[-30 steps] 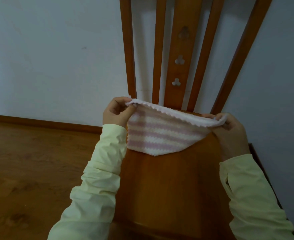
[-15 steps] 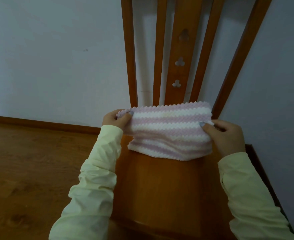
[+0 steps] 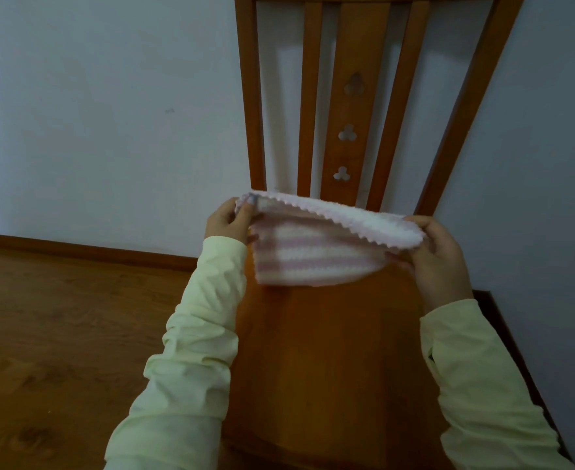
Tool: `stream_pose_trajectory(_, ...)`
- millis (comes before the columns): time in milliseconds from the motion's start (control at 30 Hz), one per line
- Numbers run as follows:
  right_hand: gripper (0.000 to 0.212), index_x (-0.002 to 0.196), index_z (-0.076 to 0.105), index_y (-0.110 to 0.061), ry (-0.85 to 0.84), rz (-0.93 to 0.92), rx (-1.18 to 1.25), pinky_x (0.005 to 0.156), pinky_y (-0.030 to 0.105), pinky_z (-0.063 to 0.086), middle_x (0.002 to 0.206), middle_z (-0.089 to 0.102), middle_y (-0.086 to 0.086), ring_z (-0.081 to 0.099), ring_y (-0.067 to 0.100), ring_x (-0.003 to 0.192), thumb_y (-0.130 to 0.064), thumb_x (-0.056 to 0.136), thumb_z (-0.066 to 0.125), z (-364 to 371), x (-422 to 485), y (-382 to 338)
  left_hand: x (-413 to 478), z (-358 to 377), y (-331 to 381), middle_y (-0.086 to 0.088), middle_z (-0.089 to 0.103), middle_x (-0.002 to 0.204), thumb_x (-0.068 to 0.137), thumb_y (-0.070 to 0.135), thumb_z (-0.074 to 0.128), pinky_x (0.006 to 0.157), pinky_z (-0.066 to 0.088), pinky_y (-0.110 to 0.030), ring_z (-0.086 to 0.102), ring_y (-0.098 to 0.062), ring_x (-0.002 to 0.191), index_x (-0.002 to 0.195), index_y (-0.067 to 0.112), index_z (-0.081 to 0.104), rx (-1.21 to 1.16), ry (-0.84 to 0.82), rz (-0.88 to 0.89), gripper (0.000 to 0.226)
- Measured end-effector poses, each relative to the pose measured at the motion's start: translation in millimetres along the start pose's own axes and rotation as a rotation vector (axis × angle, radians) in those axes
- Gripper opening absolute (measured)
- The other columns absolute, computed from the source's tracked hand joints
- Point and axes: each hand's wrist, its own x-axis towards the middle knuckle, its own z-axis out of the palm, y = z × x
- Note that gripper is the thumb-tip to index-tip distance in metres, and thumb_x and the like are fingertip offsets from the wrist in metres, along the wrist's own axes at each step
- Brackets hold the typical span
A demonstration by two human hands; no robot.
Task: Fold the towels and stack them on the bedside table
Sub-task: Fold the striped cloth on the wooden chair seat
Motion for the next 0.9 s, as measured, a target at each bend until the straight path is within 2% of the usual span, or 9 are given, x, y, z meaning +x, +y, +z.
stream_pose_trajectory(167, 0.018, 0.093, 0.055, -0.02, 0.02, -0.081, -0.01, 0.074, 0.018, 0.046, 0.094, 0.059, -0.002, 0.055, 0.01, 0.088, -0.006, 0.093, 0.045, -5.0, 2.8, 0.2, -4.9, -1.5, 12.2, 0.001, 0.064, 0.087, 0.092, 0.021, 0.051, 0.079, 0.056, -0.026, 0.06, -0.009, 0.086, 0.084, 0.022, 0.061, -0.079, -0.013, 0.119, 0.014)
stream_pose_trajectory(233, 0.013, 0.095, 0.054, -0.011, 0.006, -0.056, -0.051, 0.066, 0.013, 0.052, 0.091, 0.057, -0.002, 0.055, 0.008, 0.084, -0.002, 0.091, 0.046, -8.2, 2.5, 5.3, -8.2, -2.4, 8.7, -0.005, 0.062, 0.114, 0.09, 0.024, 0.054, 0.097, 0.047, -0.035, 0.057, -0.017, 0.107, 0.092, 0.026, 0.061, 0.024, 0.003, 0.124, 0.008)
stream_pose_trajectory(300, 0.011, 0.095, 0.054, -0.008, -0.038, 0.003, -0.104, 0.059, 0.014, 0.054, 0.09, 0.056, -0.002, 0.055, 0.011, 0.082, 0.0, 0.09, 0.048, -12.9, 0.8, 11.4, -12.8, -4.9, 1.6, -0.001, 0.05, 0.133, 0.088, 0.025, 0.057, 0.099, 0.036, -0.03, 0.044, -0.015, 0.12, 0.086, 0.035, 0.057, 0.134, -0.012, 0.126, 0.011)
stream_pose_trajectory(367, 0.007, 0.093, 0.055, -0.008, -0.096, 0.063, -0.199, 0.054, 0.019, 0.051, 0.083, 0.055, -0.002, 0.053, 0.014, 0.076, -0.004, 0.089, 0.051, -18.2, -3.2, 16.9, -18.6, -8.2, -7.5, 0.004, 0.054, 0.118, 0.088, 0.02, 0.058, 0.09, 0.037, -0.018, 0.048, -0.009, 0.109, 0.094, 0.026, 0.062, 0.153, -0.056, 0.095, 0.009)
stream_pose_trajectory(433, 0.005, 0.087, 0.058, -0.01, -0.128, 0.112, -0.265, 0.057, 0.026, 0.041, 0.075, 0.054, 0.003, 0.05, 0.017, 0.07, -0.009, 0.089, 0.053, -22.2, -7.8, 21.8, -23.3, -12.7, -16.2, 0.006, 0.056, 0.087, 0.087, 0.018, 0.058, 0.071, 0.038, -0.009, 0.052, -0.003, 0.084, 0.078, 0.021, 0.058, 0.189, -0.107, 0.023, 0.009)
stream_pose_trajectory(600, 0.013, 0.093, 0.058, -0.015, -0.096, 0.267, -0.355, 0.065, 0.028, 0.037, 0.092, 0.057, 0.011, 0.053, 0.025, 0.089, -0.009, 0.09, 0.047, -28.3, -16.0, 36.0, -28.1, -24.3, -42.7, 0.005, 0.035, 0.056, 0.086, 0.019, 0.06, 0.05, 0.029, -0.014, 0.035, -0.01, 0.055, 0.054, 0.02, 0.041, 0.36, -0.318, -0.092, 0.038)
stream_pose_trajectory(700, 0.02, 0.098, 0.061, -0.004, -0.131, 0.281, -0.458, 0.065, 0.026, 0.04, 0.094, 0.059, 0.017, 0.055, 0.032, 0.094, -0.007, 0.092, 0.043, -31.7, -21.2, 41.5, -27.4, -30.3, -52.2, 0.013, 0.033, 0.041, 0.084, 0.022, 0.063, 0.049, 0.027, -0.018, 0.033, -0.005, 0.045, 0.038, 0.025, 0.039, 0.434, -0.464, -0.168, 0.052)
stream_pose_trajectory(800, 0.028, 0.107, 0.059, 0.009, -0.108, 0.318, -0.516, 0.09, 0.046, 0.043, 0.109, 0.055, 0.033, 0.051, 0.043, 0.105, -0.01, 0.092, 0.045, -31.1, -24.2, 42.8, -27.9, -32.2, -57.7, 0.009, 0.039, 0.049, 0.078, 0.034, 0.068, 0.049, 0.03, -0.02, 0.038, -0.008, 0.047, 0.05, 0.023, 0.041, 0.518, -0.569, -0.27, 0.041)
stream_pose_trajectory(900, 0.026, 0.104, 0.06, 0.005, -0.081, 0.278, -0.525, 0.088, 0.046, 0.045, 0.108, 0.06, 0.028, 0.055, 0.039, 0.095, -0.012, 0.092, 0.045, -28.3, -22.4, 46.7, -26.8, -28.9, -58.6, 0.002, 0.049, 0.066, 0.081, 0.038, 0.064, 0.058, 0.039, -0.024, 0.05, -0.017, 0.067, 0.066, 0.019, 0.052, 0.509, -0.527, -0.323, 0.027)
